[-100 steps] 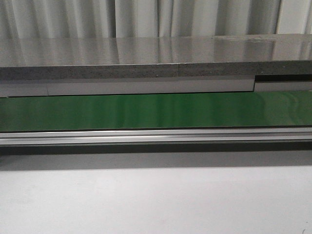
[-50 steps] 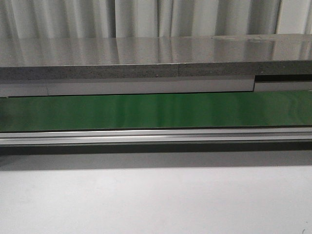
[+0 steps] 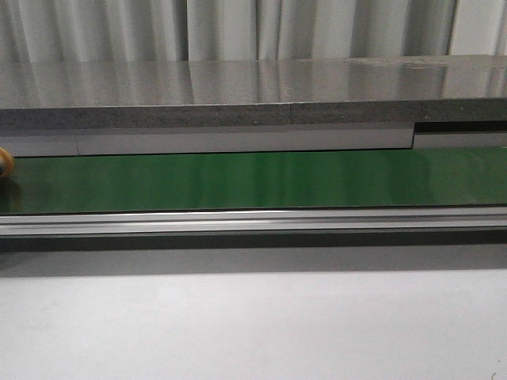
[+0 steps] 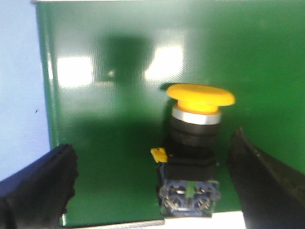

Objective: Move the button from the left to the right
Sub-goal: 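Carry the button onto the belt start and release it, then raise the left gripper while the belt carries the button toward the right gripper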

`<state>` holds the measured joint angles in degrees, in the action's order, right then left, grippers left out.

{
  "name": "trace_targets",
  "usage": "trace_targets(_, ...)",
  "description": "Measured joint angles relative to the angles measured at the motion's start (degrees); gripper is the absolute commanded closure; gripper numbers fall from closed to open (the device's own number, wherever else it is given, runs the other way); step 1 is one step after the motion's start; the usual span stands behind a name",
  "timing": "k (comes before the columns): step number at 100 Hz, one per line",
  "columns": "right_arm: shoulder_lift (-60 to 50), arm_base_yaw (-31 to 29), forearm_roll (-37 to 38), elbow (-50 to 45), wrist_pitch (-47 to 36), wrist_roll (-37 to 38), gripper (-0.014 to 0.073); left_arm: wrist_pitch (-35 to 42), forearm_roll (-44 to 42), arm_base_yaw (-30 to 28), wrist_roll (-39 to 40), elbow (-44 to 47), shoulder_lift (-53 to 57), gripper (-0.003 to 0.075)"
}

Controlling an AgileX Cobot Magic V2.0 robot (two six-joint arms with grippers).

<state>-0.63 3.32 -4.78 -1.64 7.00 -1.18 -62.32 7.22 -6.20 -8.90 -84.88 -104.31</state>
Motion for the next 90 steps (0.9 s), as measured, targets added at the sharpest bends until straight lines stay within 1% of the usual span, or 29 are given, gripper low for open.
trace_targets(14, 0.0, 0.0, 0.0, 0.0, 0.0, 0.0, 0.0661, 0.0, 2.8, 0.0, -1.4, 0.0, 3.3, 0.011)
trace_targets(30, 0.0, 0.0, 0.0, 0.0, 0.0, 0.0, 0.0661, -0.1, 3.4, 0.4, -2.5, 0.0, 7.3, 0.0115)
trace_targets(50, 0.0, 0.0, 0.0, 0.0, 0.0, 0.0, 0.0661, 3.2, 4.3, 0.5, -2.6, 1.5, 13.8, 0.0115)
trace_targets(66, 0.0, 0.0, 0.0, 0.0, 0.0, 0.0, 0.0661, 9.4, 4.5, 2.0, -3.2, 8.1, 21.8, 0.0115)
trace_targets(90, 0.0, 0.0, 0.0, 0.0, 0.0, 0.0, 0.0661, 22.4, 4.7, 8.5, -3.9, 23.1, 36.9, 0.0115)
